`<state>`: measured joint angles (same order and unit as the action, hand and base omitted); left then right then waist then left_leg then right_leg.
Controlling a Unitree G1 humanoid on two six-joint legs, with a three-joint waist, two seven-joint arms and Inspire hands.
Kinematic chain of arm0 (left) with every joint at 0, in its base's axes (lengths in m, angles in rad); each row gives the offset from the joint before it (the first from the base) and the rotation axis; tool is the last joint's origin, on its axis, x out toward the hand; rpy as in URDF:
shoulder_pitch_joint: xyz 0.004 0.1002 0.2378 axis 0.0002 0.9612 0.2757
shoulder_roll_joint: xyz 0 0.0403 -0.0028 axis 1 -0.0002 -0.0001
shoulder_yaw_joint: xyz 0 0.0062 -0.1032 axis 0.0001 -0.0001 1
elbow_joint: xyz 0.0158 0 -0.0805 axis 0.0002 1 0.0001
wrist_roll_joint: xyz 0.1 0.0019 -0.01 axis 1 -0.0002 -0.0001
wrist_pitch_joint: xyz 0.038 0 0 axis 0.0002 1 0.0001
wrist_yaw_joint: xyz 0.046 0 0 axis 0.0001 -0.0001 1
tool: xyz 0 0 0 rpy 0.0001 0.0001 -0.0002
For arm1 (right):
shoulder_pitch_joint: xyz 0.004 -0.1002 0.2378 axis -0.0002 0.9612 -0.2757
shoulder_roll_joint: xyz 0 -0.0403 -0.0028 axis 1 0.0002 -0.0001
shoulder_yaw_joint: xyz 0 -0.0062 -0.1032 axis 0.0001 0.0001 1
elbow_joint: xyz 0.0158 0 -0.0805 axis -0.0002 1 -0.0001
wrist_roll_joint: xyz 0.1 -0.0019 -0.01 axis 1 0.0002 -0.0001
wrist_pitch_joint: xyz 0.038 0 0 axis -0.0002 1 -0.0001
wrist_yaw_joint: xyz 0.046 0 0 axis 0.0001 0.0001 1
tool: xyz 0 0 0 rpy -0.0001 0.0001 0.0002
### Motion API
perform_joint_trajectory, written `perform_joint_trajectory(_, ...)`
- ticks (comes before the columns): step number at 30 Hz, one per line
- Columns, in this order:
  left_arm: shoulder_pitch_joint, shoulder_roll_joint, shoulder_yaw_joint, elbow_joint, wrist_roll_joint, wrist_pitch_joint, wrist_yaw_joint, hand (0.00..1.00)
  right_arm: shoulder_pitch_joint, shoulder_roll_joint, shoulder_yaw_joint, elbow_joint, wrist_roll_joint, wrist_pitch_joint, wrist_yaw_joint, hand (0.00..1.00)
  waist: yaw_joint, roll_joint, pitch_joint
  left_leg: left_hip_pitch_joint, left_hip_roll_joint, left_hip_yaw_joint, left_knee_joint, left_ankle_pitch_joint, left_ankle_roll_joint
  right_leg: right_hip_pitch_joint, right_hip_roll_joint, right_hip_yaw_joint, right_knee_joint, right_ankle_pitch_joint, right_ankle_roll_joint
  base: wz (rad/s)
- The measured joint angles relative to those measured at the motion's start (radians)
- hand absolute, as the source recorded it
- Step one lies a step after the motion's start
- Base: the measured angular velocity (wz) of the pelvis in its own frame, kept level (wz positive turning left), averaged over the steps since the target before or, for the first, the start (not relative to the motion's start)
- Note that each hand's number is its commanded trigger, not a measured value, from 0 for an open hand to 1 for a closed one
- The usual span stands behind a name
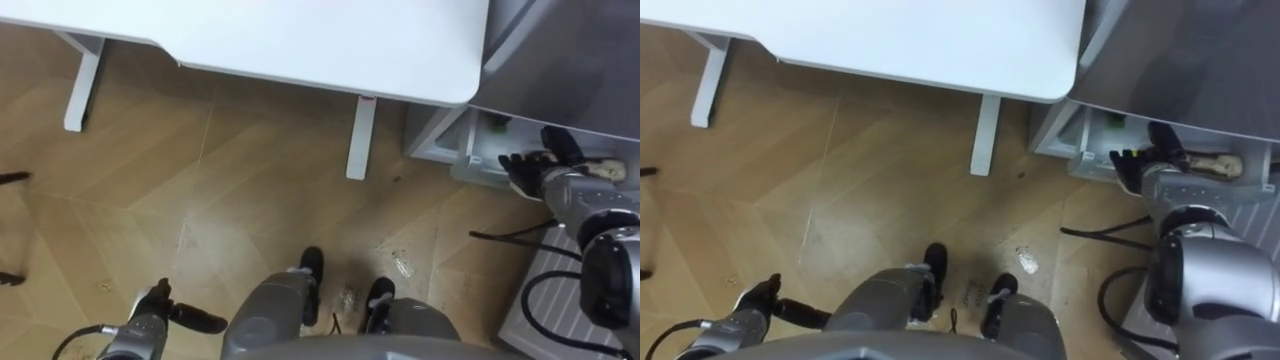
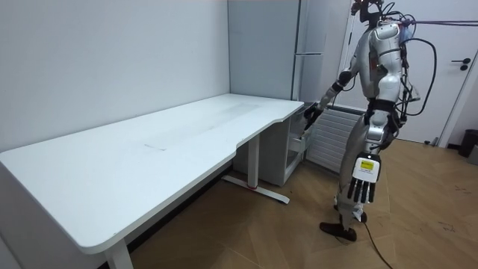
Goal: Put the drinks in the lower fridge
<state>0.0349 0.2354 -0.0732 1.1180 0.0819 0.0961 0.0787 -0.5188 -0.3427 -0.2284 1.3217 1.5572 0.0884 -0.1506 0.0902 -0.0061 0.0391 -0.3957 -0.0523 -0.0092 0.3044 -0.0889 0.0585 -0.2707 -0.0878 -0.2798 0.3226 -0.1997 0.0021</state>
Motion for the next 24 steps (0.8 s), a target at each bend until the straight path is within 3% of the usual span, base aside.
perform_joint_trajectory(5,0.003,0.0,0.038,-0.002,0.001,-0.002,-0.003,0.0,0.047,0.0,0.0,0.001,-0.031,-0.002,0.017,0.0,-0.008,-0.002,-0.0111,0.045,-0.011,-0.012,-0.01,0.0,0.0,0.056,-0.001,-0.017,-0.021,-0.001,0.003,0.09)
perform_joint_trajectory(9,0.001,-0.001,0.039,-0.002,-0.001,-0.001,0.002,0.0,0.087,0.0,-0.002,0.0,-0.032,-0.005,0.068,0.0,-0.016,-0.002,-0.0142,0.077,-0.011,-0.009,-0.018,0.0,0.0,0.091,0.0,-0.019,-0.034,-0.001,0.003,0.0)
perform_joint_trajectory(13,0.016,-0.001,0.039,0.0,0.001,-0.009,0.004,0.0,0.151,0.001,0.007,-0.001,-0.074,-0.011,0.122,0.0,-0.032,-0.006,-0.0332,0.144,-0.013,-0.005,-0.051,0.0,0.0,0.157,0.003,-0.015,-0.067,0.001,0.007,-0.02)
perform_joint_trajectory(16,0.033,-0.001,0.04,-0.003,0.0,-0.016,0.004,0.0,0.196,0.001,0.011,-0.012,-0.079,-0.015,0.153,0.0,-0.035,-0.009,-0.0396,0.188,-0.011,0.006,-0.069,-0.001,-0.001,0.194,0.006,-0.002,-0.089,0.002,0.009,-0.11)
perform_joint_trajectory(24,0.076,-0.027,0.08,-0.028,-0.004,-0.025,0.008,0.0,0.328,0.027,0.011,-0.09,-0.093,-0.052,0.224,0.0,-0.058,-0.015,-0.037,0.257,-0.005,0.031,-0.108,-0.005,-0.006,0.247,0.015,0.025,-0.123,0.012,0.009,-0.11)
